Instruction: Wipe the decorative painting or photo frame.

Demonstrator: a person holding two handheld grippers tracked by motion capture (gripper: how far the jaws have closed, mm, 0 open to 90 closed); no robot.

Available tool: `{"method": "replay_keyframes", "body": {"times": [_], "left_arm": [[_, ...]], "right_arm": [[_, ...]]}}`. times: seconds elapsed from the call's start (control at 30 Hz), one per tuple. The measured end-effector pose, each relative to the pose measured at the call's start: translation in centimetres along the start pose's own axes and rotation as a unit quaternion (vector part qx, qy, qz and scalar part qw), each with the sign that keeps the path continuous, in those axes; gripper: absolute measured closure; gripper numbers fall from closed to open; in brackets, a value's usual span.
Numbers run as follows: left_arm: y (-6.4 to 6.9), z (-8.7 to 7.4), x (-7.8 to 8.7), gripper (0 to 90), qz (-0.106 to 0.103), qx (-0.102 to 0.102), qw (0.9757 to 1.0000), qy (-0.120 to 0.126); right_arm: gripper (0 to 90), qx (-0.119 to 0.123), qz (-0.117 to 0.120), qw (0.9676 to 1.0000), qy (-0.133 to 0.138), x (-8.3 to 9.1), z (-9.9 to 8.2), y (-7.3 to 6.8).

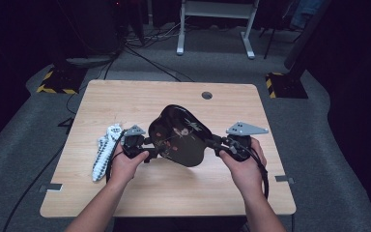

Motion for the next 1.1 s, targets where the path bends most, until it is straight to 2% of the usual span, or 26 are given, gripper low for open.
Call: {"method": "replay_keyframes", "body": {"times": [0.27,0.43,0.63,0.73,0.8,0.87,0.97,1.1], "left_arm": [[-0.3,0.7,0.6,37.9,0.038,0.002,0.9988,0.029],[-0.5,0.8,0.2,39.4,0.046,0.014,0.9984,0.031],[-0.4,0.8,-0.4,41.1,0.067,0.011,0.9973,0.027],[-0.4,0.7,-1.0,43.3,0.078,0.009,0.9966,0.024],[-0.4,0.8,-1.2,44.4,0.084,0.011,0.9961,0.025],[-0.5,0.6,-1.6,45.2,0.083,0.014,0.9964,0.014],[-0.4,0.7,-1.9,45.4,0.087,0.008,0.9959,0.024],[-0.3,0.8,-2.0,46.7,0.090,0.003,0.9955,0.029]], "right_arm": [[71.1,0.024,0.000,0.9997,0.007,-1.0,1.7,0.9],[70.5,0.031,0.002,0.9995,0.008,-2.1,2.6,2.1],[69.9,0.051,0.007,0.9986,0.007,-2.9,3.4,3.2],[69.0,0.069,0.008,0.9976,0.005,-3.4,3.5,3.8],[68.6,0.070,0.009,0.9975,0.005,-3.7,3.5,4.1],[68.1,0.070,0.007,0.9975,0.000,-4.1,3.4,4.6],[67.8,0.061,0.007,0.9981,0.003,-4.5,2.9,5.4],[66.8,0.063,0.002,0.9980,0.004,-4.6,2.5,5.9]]}}
Point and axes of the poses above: each handheld gripper's, and its own axes: x roughly backward along the jaws, z roughly out of its top, y roughly to its right, the point moved 5 cm from there along -x, roughly forward along the jaws, and after that the axes turned 1 degree about -z, right-handed, at the moved point
